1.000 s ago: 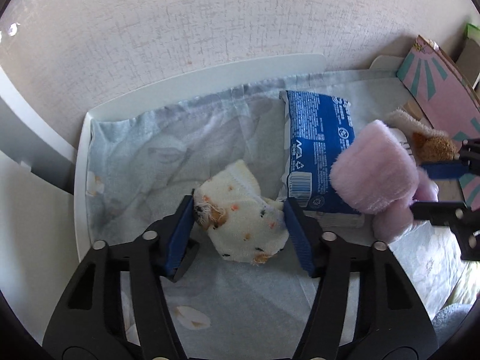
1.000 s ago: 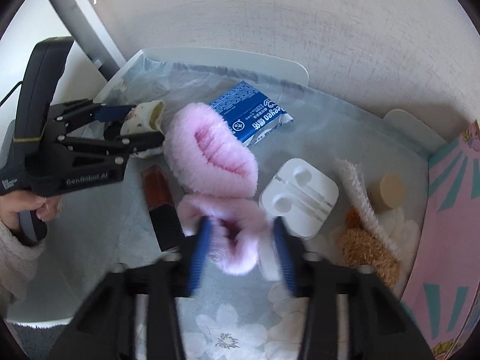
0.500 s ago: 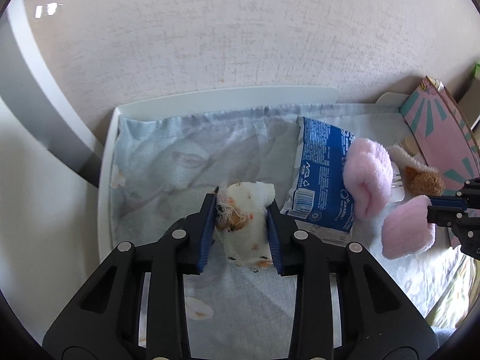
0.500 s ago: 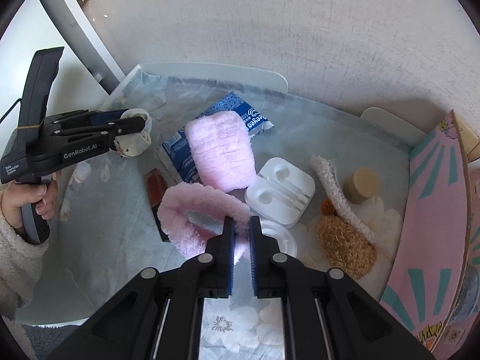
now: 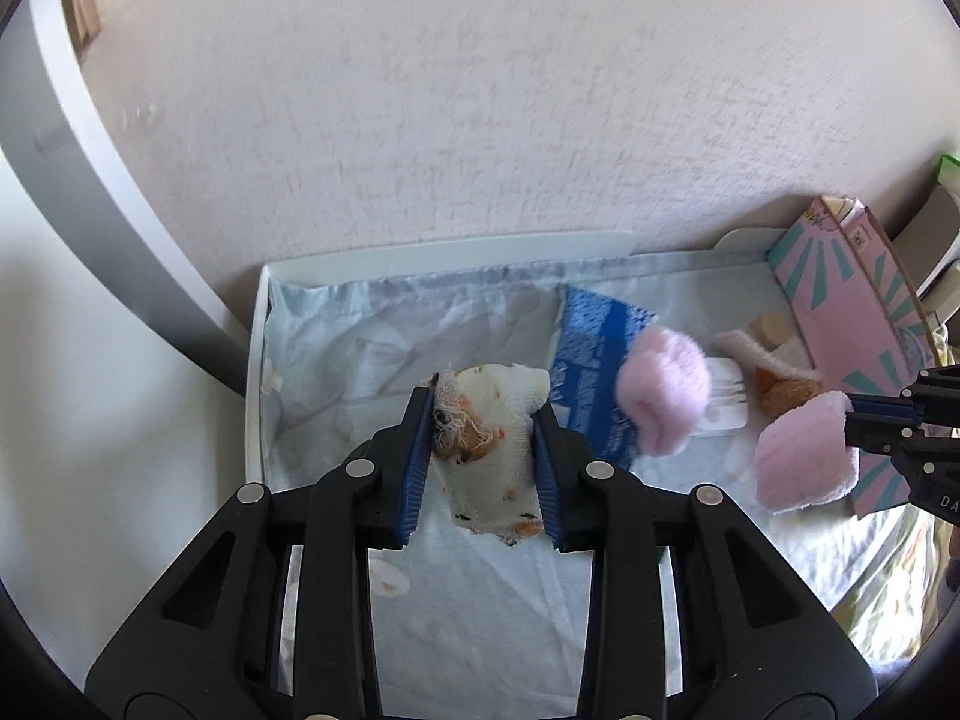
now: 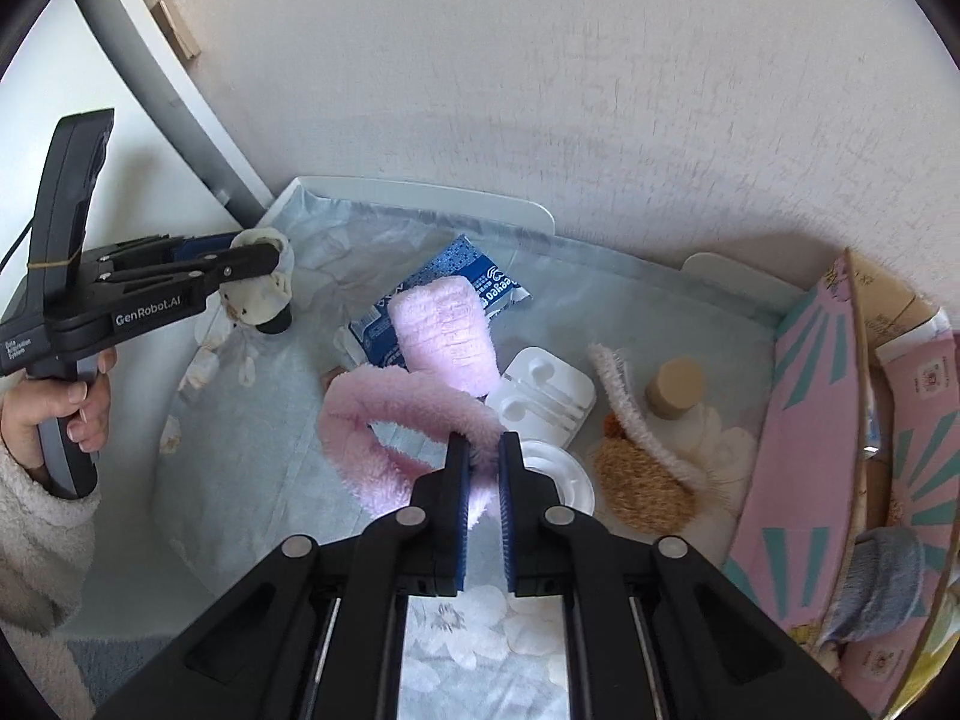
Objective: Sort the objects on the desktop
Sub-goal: 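Carry the white sock and pink sock toward the cardboard box with both tools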
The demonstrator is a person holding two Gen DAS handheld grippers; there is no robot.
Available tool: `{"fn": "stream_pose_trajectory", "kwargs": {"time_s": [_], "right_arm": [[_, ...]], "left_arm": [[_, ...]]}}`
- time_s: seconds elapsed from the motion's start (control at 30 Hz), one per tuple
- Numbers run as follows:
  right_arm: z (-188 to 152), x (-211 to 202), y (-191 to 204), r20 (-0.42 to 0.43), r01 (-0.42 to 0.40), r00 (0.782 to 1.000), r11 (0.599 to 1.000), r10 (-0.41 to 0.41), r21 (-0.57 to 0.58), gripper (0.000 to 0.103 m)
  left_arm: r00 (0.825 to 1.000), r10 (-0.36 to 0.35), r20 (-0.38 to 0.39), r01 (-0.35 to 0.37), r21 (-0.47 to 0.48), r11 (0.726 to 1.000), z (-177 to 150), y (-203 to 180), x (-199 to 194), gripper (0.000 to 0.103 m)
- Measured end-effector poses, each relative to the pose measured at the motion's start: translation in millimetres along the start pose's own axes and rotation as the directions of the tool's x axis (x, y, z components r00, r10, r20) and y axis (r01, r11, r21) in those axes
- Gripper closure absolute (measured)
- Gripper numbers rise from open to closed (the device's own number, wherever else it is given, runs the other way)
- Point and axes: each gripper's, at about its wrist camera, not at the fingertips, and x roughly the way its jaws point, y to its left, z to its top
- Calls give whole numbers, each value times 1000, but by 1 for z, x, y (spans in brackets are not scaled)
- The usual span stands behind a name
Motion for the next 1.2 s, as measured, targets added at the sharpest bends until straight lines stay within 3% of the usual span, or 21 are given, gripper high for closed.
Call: {"fn": "stream_pose_trajectory", "kwargs": {"time_s": [0.17, 0.37, 0.47, 0.83, 1.2], "right_arm": [[5, -24, -11, -3, 17, 1000, 998, -17, -54, 95], [7, -52, -34, 27, -4, 1000, 1000, 4, -23, 95], [5, -65, -45, 34, 27, 999, 1000, -26, -4, 95], [-13, -109, -99, 86, 31, 996, 995, -38, 90, 95], [-37, -131, -146, 92, 47, 994, 994, -57, 101, 95]], "left_arm": [[1000, -9, 18, 9, 24, 1000, 14, -19, -21, 75], [998, -24, 55, 20, 63, 998, 29, -48, -42, 75], [997, -40, 65, 35, 85, 996, 38, -66, -51, 75], [992, -120, 47, 112, 138, 984, 65, -133, -56, 75], [980, -191, 49, 175, 233, 957, 82, -222, -53, 75]]}}
